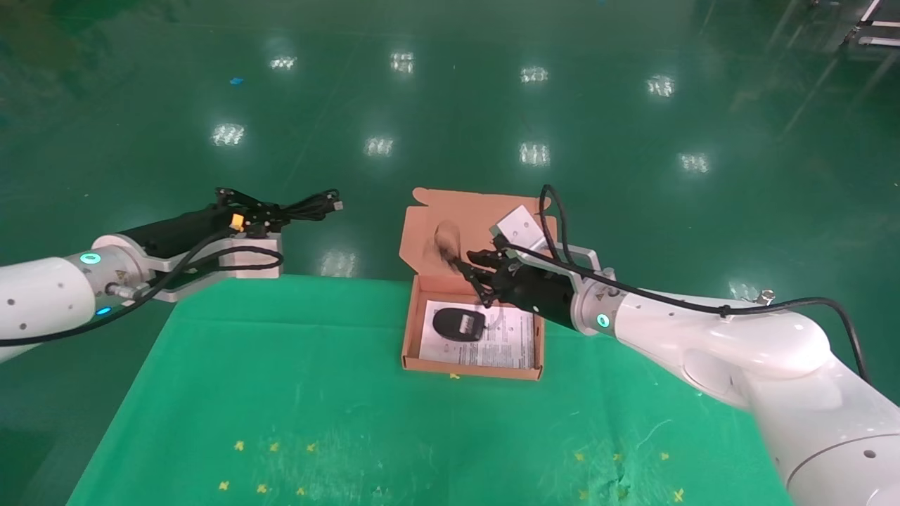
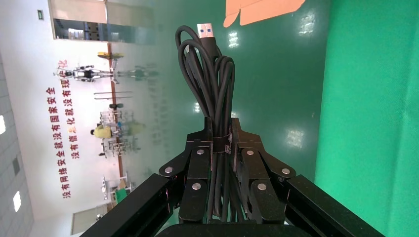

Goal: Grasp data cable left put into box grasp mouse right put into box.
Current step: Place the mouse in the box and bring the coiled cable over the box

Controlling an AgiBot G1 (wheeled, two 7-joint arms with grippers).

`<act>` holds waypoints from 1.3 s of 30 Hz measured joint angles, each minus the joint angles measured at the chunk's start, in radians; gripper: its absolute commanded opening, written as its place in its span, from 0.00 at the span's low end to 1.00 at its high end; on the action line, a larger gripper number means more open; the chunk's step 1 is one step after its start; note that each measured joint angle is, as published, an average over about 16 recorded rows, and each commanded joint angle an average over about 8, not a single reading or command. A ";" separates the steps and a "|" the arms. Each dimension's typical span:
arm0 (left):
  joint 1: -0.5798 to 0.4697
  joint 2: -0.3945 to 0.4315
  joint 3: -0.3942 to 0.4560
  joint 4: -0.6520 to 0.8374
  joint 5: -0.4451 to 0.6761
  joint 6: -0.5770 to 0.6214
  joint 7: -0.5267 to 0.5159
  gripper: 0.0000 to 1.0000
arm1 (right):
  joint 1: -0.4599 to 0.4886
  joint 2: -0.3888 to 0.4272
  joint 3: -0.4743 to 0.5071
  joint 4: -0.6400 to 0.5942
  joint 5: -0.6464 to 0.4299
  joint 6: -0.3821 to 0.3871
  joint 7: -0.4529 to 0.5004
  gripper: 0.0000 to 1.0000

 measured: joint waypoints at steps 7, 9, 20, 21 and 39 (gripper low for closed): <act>0.018 0.043 0.023 -0.007 -0.006 -0.020 0.042 0.00 | -0.007 0.029 0.007 0.031 0.011 -0.006 0.006 1.00; 0.026 0.065 0.033 -0.006 -0.007 -0.033 0.064 0.00 | -0.011 0.044 0.012 0.048 0.015 -0.004 0.010 1.00; 0.071 0.245 0.113 0.088 -0.014 -0.172 0.253 0.00 | -0.071 0.181 0.046 0.216 0.022 0.042 0.083 1.00; 0.073 0.264 0.120 0.105 -0.018 -0.187 0.274 0.00 | -0.080 0.195 0.049 0.236 0.020 0.048 0.095 1.00; 0.063 0.448 0.344 0.363 -0.238 -0.393 0.526 0.21 | -0.241 0.389 0.046 0.568 -0.066 0.137 0.371 1.00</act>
